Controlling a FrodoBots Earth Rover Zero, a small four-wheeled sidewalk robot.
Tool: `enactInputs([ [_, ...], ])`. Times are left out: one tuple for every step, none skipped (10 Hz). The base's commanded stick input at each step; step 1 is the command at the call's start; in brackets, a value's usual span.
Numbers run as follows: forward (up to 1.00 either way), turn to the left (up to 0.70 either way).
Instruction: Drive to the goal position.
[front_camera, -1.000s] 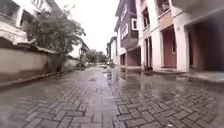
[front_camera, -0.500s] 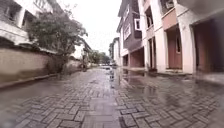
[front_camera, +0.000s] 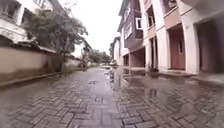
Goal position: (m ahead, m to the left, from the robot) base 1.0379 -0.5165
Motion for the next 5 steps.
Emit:
enactInputs([
  [0.5, 0.0],
  [0.5, 0.0],
  [0.5, 0.0],
  [0.5, 0.0],
  [0.5, 0.0],
])
